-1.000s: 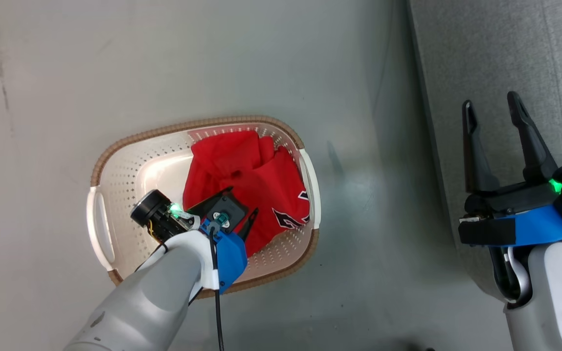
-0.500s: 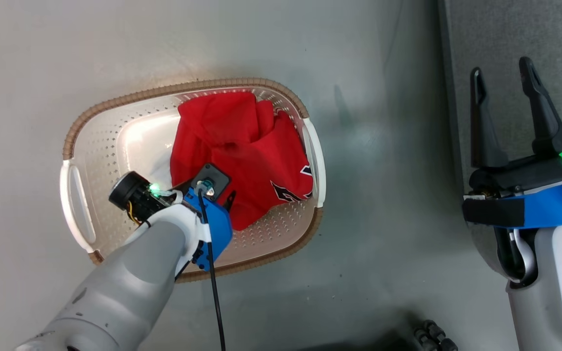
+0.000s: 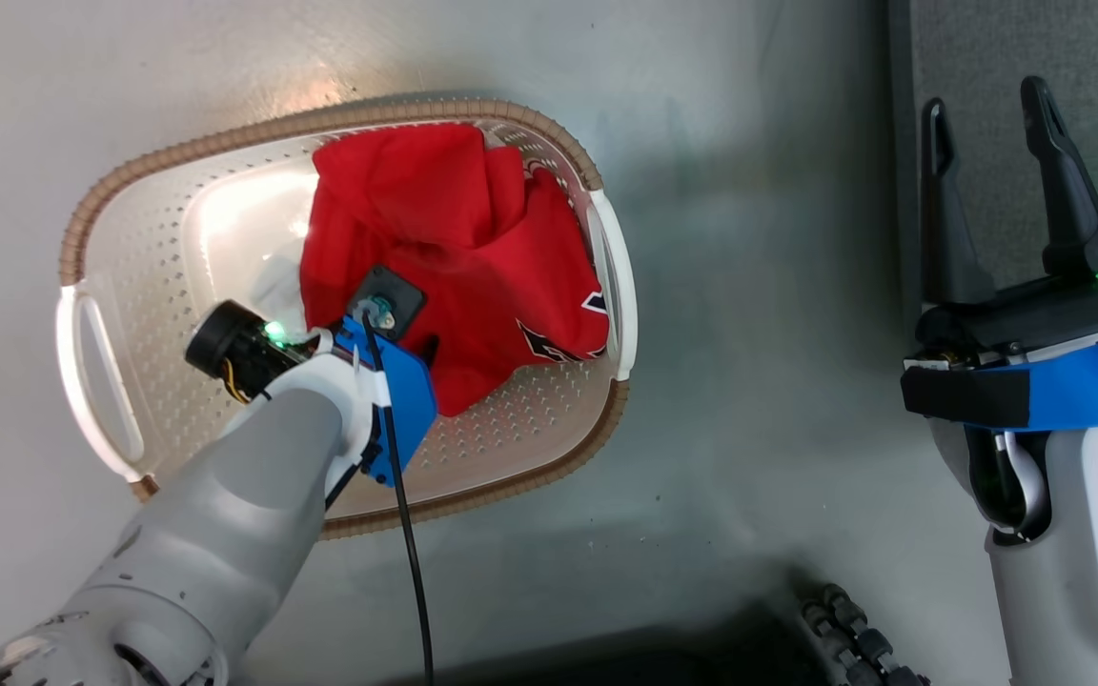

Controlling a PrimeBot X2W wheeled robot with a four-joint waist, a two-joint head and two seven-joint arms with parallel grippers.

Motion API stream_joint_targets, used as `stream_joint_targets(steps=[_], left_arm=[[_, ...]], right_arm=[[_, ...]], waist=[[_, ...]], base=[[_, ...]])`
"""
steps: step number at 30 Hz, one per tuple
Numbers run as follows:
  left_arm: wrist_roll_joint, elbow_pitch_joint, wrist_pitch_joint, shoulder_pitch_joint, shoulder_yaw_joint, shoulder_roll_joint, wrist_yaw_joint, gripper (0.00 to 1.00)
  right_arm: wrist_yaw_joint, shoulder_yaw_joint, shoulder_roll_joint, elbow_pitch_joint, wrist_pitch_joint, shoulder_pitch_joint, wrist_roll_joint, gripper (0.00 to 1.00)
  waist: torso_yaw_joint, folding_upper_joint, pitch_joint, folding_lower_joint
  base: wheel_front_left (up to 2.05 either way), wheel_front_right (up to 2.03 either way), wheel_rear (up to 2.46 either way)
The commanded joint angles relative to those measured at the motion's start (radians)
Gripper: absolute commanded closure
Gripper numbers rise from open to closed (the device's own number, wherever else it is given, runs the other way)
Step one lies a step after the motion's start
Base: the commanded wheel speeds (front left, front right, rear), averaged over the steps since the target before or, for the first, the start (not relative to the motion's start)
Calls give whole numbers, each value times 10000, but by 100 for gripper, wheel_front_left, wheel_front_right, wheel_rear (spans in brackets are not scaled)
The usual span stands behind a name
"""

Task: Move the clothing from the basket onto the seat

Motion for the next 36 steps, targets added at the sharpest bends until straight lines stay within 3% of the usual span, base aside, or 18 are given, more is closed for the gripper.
stream_joint_targets(steps=[1,14,17,36], left_arm=[[-53,65,53,-277,-79,70,-9,0],[-64,280,96,-564,-302,112,-10,0],[34,283,63,-626,-340,128,-10,100],[56,-464,-165,-218,-424,-130,-10,100]], right_arm=[[1,20,29,-53,-38,-191,19,0],[0,38,157,-82,-35,-243,93,0],[0,19,168,-78,-21,-238,82,0],[1,-3,112,109,-25,-184,20,0]], waist=[[-82,0,203,0],[-325,0,638,0],[-336,0,669,0],[-5,0,1,0]], base=[[0,0,0],[0,0,0],[0,0,0],[0,0,0]])
